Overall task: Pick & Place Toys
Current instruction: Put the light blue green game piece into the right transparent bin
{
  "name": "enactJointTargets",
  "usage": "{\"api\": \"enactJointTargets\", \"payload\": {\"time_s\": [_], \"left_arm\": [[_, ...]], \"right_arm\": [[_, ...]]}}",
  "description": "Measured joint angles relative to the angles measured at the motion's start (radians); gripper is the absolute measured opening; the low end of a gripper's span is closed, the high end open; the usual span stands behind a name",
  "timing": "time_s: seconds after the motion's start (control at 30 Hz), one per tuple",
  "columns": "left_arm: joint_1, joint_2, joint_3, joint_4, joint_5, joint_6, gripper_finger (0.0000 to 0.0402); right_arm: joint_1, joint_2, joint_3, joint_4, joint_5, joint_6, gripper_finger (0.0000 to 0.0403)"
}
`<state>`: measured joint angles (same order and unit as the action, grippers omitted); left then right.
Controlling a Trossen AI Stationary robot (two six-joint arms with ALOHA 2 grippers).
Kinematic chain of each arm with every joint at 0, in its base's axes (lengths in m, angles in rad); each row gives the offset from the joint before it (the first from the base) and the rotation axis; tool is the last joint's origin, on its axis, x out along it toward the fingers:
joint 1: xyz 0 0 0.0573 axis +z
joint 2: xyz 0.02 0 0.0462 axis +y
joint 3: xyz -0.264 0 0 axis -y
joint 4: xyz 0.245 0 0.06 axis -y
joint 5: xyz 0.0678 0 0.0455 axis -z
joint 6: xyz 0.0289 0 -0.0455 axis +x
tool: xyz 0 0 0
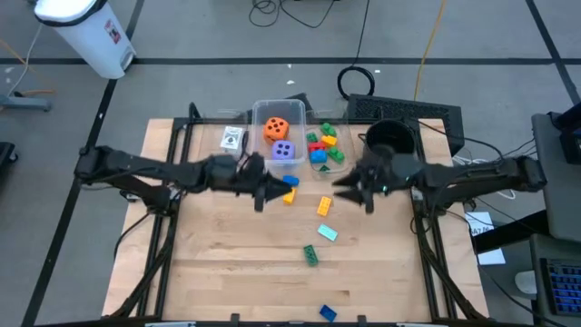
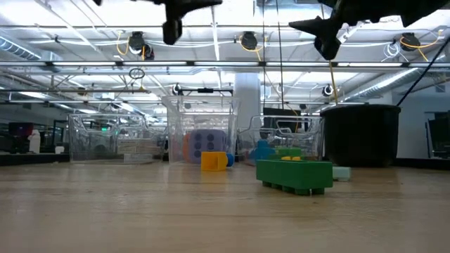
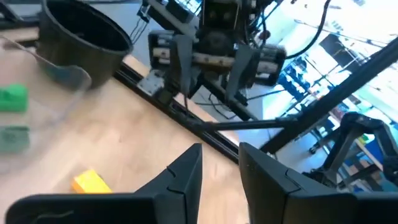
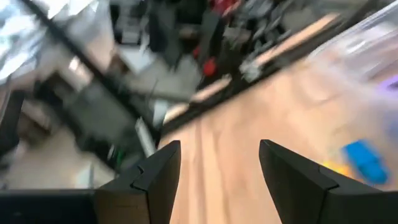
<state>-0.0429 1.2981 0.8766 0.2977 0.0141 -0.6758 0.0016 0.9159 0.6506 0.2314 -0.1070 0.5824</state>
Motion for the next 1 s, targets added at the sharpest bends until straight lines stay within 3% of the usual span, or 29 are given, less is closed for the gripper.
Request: {"api": "enactJointTargets", "payload": {"time_s": [0.1, 0.23, 0.47, 0.8, 1.0], "left_arm": [[-0.084, -0.011, -0.006, -0.022, -0.088, -0.019, 0.0108], [-0.16, -0.029, -0.007, -0.019, -0.165, -0.021, 0.0108], [-0.216, -0.103, -0.007, -0.042, -0.18, -0.022, 0.0108], [-0.354, -0.163, -0.007, -0.041, -0.209, -0.009, 0.0108], [-0.461, -0.16, -0.007, -0.042, -0.271, 0.02, 0.0108]], "right_arm": [[0.113, 0.058, 0.0, -0.018, 0.012, -0.033, 0.021], [0.264, 0.148, 0.0, -0.053, 0.114, -0.06, 0.021], [0.454, 0.328, 0.002, -0.042, 0.346, -0.035, 0.021], [0.521, 0.622, 0.108, -0.042, 0.658, 0.033, 0.021], [0.52, 0.682, 0.108, -0.155, 0.683, 0.247, 0.021]]}}
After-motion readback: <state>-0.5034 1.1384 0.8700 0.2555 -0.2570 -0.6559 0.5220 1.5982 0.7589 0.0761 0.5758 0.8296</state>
